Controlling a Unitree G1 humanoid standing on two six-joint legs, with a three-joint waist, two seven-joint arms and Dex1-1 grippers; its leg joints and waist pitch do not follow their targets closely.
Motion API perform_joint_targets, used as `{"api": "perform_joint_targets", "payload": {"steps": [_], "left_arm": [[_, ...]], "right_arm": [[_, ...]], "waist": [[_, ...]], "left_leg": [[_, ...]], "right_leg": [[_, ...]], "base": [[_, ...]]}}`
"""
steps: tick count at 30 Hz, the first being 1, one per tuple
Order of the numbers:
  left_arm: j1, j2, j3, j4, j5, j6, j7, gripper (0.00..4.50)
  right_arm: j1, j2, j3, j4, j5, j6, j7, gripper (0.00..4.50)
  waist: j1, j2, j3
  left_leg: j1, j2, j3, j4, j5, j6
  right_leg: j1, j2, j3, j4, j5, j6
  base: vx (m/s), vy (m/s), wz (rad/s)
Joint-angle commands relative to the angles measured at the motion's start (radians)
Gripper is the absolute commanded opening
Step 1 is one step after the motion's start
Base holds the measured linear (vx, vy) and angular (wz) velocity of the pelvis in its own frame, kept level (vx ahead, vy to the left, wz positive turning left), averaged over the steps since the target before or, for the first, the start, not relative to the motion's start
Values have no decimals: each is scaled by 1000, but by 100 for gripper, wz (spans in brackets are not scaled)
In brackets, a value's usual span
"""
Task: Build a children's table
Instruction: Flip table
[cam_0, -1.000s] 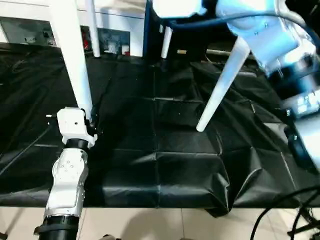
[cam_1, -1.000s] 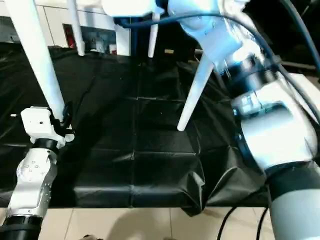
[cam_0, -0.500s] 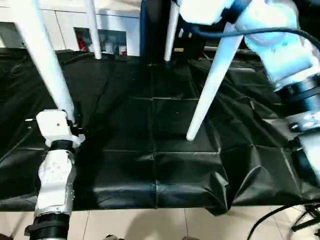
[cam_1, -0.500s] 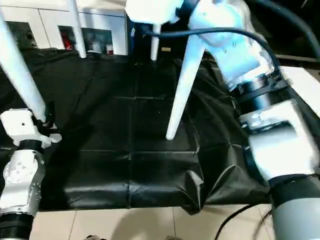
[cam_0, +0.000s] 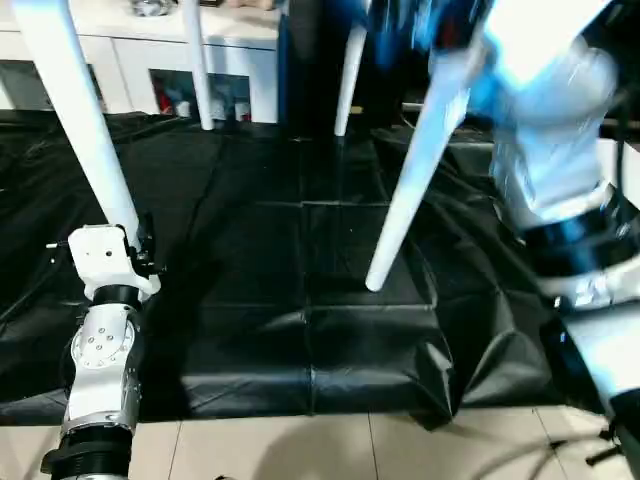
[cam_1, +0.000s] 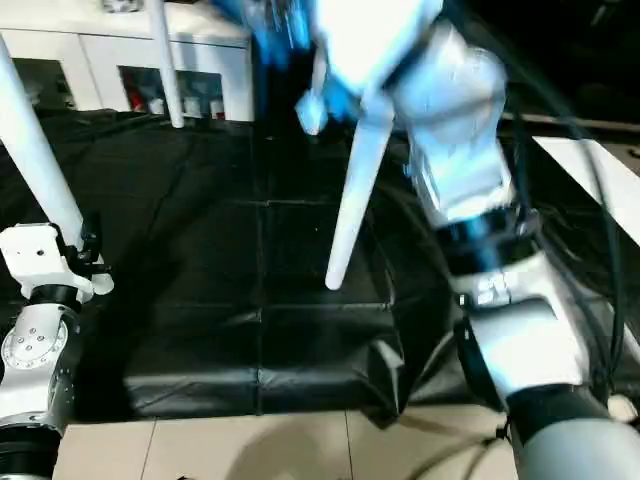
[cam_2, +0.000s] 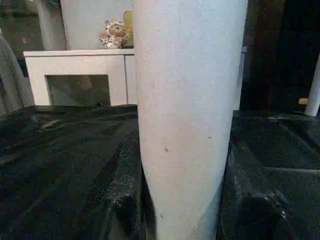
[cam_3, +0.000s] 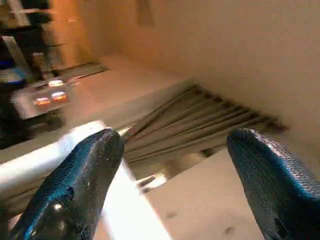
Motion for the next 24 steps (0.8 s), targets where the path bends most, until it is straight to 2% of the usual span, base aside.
{"api": "perform_joint_targets", "payload": {"steps": [1,2,3,4,5,6,8,9,11,12,13,14,15,16,17,19,20,24], "left_arm": [[38,-8,-23,76,26,52,-9,157],[39,-7,-23,77,26,50,-8,157],[40,-7,-24,77,25,49,-8,157],[43,-6,-24,74,25,48,-7,157],[43,-6,-24,74,25,48,-7,157],[47,-6,-23,69,24,49,-6,157],[51,-5,-23,61,18,45,-16,157],[56,-1,-23,54,13,47,-27,157],[59,3,-20,50,10,48,-31,157],[59,3,-20,50,10,48,-31,157],[60,10,-20,53,5,46,-45,157],[62,18,-21,54,-2,41,-62,157],[62,18,-21,54,-2,41,-62,157],[69,31,-20,51,-32,25,-117,157],[72,34,-20,47,-44,20,-138,157],[96,41,-19,17,-87,14,-205,157],[126,50,-16,-23,-133,19,-272,157],[169,69,-12,-75,-178,32,-339,157]], "right_arm": [[38,-21,42,-4,22,68,72,379],[85,-37,73,-6,13,105,98,379],[116,-47,92,-6,5,125,112,379],[213,-59,119,-13,-14,176,119,379],[219,-59,120,-14,-11,181,120,379],[311,-58,120,-43,33,259,120,409],[411,-59,108,-87,95,337,100,416],[499,-73,95,-115,122,375,81,419],[545,-83,82,-129,132,390,71,439],[545,-83,82,-129,132,390,71,447],[577,-90,62,-147,141,401,59,450],[612,-105,47,-181,154,420,59,450],[612,-105,47,-181,154,420,59,450],[672,-125,18,-253,157,460,50,450],[687,-129,10,-275,159,475,46,450],[729,-138,-8,-336,159,507,19,450],[764,-149,-30,-388,166,535,-3,450],[802,-169,-64,-431,180,549,-29,450]], "waist": [[-1,17,-39],[1,16,-39],[-1,16,-38],[1,12,-41],[4,15,-41],[2,7,-43],[9,3,-44],[11,6,-46],[14,3,-47],[13,2,-49],[10,4,-48],[13,10,-46],[13,10,-46],[18,10,-42],[19,9,-45],[21,17,-44],[21,17,-45],[22,20,-49]], "left_leg": [[37,40,-43,-101,-582,-71],[41,40,-43,-101,-593,-76],[40,40,-44,-101,-597,-77],[36,41,-45,-104,-586,-78],[38,42,-45,-105,-583,-78],[35,41,-45,-105,-585,-75],[38,41,-43,-107,-573,-65],[36,41,-43,-108,-562,-62],[35,42,-41,-109,-549,-56],[29,40,-42,-109,-531,-50],[18,39,-44,-111,-505,-42],[22,39,-43,-110,-503,-42],[22,39,-43,-110,-503,-42],[30,38,-41,-109,-517,-42],[28,39,-42,-110,-510,-41],[24,40,-46,-115,-505,-45],[24,43,-46,-117,-504,-47],[24,46,-41,-119,-462,-37]], "right_leg": [[-9,-47,33,-107,-420,-115],[-11,-48,32,-111,-443,-111],[-11,-48,32,-111,-445,-111],[-6,-48,32,-110,-432,-108],[-8,-49,34,-112,-422,-109],[-6,-48,33,-111,-416,-110],[-6,-49,37,-113,-395,-111],[-3,-50,38,-111,-384,-112],[-3,-51,39,-113,-370,-113],[2,-52,38,-109,-363,-117],[9,-55,37,-107,-367,-112],[3,-56,39,-113,-393,-102],[3,-56,39,-113,-393,-102],[-3,-55,42,-125,-429,-86],[-1,-55,42,-120,-426,-85],[1,-56,41,-119,-422,-84],[1,-57,42,-118,-409,-88],[6,-55,42,-110,-311,-120]], "base": [[0,0,0],[0,0,0],[0,0,0],[0,0,0],[0,0,0],[0,0,0],[0,0,0],[0,0,0],[0,0,0],[0,0,0],[0,0,0],[0,0,0],[0,0,0],[0,0,0],[0,0,0],[0,0,0],[0,0,0],[0,0,0]]}}
